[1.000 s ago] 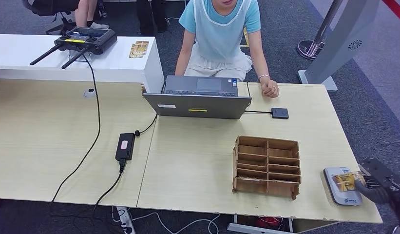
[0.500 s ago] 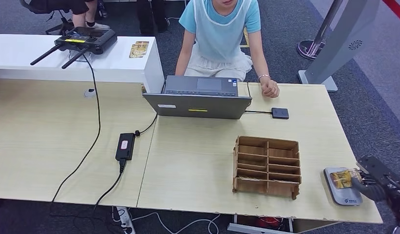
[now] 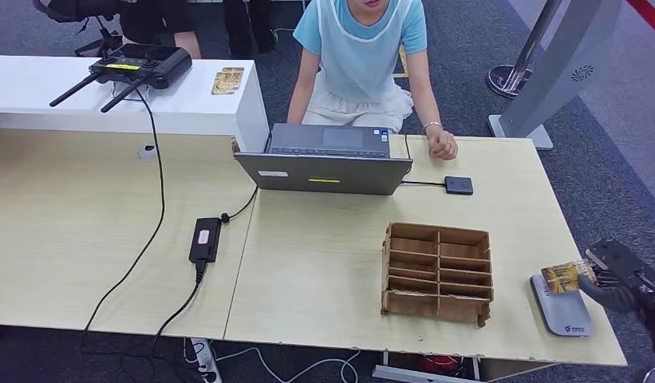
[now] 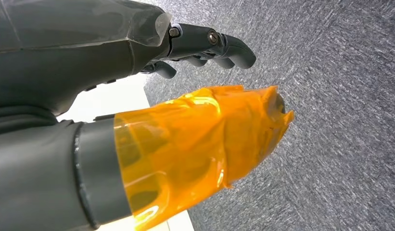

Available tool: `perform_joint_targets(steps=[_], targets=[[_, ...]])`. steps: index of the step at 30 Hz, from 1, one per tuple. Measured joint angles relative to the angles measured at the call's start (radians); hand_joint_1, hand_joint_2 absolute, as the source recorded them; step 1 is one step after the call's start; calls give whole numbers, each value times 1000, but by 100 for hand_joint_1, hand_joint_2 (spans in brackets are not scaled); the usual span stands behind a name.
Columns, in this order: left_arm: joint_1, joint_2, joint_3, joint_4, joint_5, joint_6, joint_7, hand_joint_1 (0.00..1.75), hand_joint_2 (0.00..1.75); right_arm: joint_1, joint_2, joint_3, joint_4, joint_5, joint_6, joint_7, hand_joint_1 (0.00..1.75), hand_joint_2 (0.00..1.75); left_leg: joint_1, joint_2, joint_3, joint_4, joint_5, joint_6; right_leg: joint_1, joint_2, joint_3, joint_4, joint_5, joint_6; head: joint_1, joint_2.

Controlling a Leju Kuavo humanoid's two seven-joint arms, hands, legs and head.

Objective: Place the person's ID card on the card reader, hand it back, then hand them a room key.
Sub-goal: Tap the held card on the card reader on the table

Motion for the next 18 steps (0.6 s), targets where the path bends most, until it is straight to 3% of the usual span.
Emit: perform_joint_targets(steps=[18], targets=[[0, -1, 0, 0, -1, 2, 2, 0, 0, -52, -5, 11, -61, 21, -26, 0, 175, 175, 0, 0, 1, 0, 0, 0, 0, 0, 0, 0, 0, 0, 0, 0]])
